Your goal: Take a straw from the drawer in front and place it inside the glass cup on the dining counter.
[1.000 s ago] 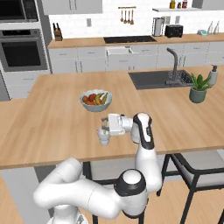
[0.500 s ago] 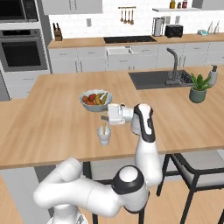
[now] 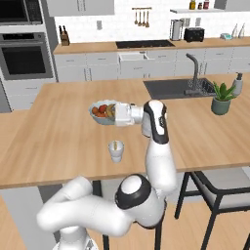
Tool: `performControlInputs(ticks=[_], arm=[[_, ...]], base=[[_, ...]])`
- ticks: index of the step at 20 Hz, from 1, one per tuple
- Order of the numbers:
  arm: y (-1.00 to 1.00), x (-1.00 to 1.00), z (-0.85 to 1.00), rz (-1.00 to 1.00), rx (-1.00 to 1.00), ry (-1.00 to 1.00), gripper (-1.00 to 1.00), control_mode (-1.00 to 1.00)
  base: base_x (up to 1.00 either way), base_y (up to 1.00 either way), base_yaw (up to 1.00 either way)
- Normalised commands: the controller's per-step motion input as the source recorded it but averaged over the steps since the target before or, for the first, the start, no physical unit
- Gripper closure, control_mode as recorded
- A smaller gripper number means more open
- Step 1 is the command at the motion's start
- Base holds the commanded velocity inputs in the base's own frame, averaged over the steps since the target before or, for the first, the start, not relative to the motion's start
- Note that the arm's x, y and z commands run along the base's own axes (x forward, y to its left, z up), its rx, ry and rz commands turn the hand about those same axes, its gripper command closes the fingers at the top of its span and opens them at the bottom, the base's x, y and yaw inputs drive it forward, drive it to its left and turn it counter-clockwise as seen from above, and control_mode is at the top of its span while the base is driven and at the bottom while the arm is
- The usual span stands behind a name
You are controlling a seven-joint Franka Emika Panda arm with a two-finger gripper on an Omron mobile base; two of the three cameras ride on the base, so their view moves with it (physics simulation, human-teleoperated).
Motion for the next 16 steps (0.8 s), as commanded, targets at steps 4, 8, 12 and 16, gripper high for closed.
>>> performControlInputs(ticks=[4, 8, 12, 16], arm=[[0.46, -0.02, 0.42, -0.05, -0.07, 0.01, -1.00, -1.00], [0.61, 0.00, 0.22, -0.05, -0.09, 0.09, -1.00, -1.00], [0.68, 0.00, 0.04, -0.05, -0.09, 0.12, -1.00, -1.00], [0.70, 0.00, 0.00, -0.05, -0.09, 0.14, -1.00, -1.00]], base=[[0.00, 0.00, 0.00], [0.00, 0.00, 0.00], [0.00, 0.00, 0.00], [0.00, 0.00, 0.00]])
